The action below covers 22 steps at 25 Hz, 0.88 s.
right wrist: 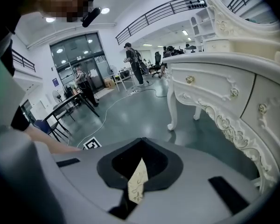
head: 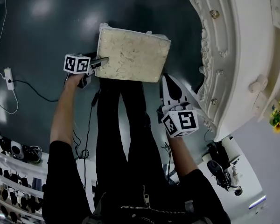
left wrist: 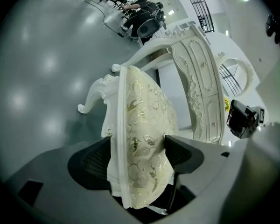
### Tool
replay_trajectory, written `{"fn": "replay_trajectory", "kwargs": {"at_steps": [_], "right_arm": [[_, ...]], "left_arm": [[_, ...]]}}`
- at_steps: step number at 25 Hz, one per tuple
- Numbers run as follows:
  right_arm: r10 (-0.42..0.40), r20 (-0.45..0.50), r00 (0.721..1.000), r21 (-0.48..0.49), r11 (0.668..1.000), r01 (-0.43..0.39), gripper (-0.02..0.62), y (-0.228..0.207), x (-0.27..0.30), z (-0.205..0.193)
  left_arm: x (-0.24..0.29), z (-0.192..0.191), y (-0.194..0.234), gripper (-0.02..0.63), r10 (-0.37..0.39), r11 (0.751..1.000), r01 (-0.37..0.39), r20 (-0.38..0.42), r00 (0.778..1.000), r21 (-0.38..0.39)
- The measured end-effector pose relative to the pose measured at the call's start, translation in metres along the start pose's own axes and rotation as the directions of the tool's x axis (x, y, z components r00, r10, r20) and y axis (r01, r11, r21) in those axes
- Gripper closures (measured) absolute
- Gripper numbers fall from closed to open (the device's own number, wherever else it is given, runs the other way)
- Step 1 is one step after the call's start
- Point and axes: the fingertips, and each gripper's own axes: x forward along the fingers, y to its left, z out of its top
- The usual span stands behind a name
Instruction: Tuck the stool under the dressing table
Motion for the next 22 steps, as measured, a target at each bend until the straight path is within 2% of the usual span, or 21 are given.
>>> {"fn": "replay_trajectory", "kwargs": {"at_steps": [3, 8, 15, 22], "right_arm": [[-0.024, -0.001, 1.0, 0.002, 1.0, 0.024, 0.589, -0.006, 0.0, -0.007], [-0.057, 0.012, 0.998, 0.013, 0.998, 0.057, 0.589, -0.018, -0.003, -0.011], [-0.068, 0.006, 0.998, 0.017, 0.998, 0.068, 0.589, -0.026, -0.01, -0.02], [-0.076, -0.003, 0.997, 0.042, 0.996, 0.076, 0.589, -0.035, -0.013, -0.031]], "left_arm": [[0.004, -0.003, -0.002, 0.261, -0.037, 0.999, 0.037, 0.013, 0.999, -0.008], [0.0, -0.002, 0.001, 0.261, -0.033, 0.999, 0.036, 0.073, 0.997, -0.033], [-0.002, 0.001, 0.003, 0.27, -0.022, 0.979, 0.058, 0.183, 0.983, -0.194], [-0.003, 0.003, 0.006, 0.273, 0.005, 0.963, 0.059, 0.238, 0.971, -0.263]]}}
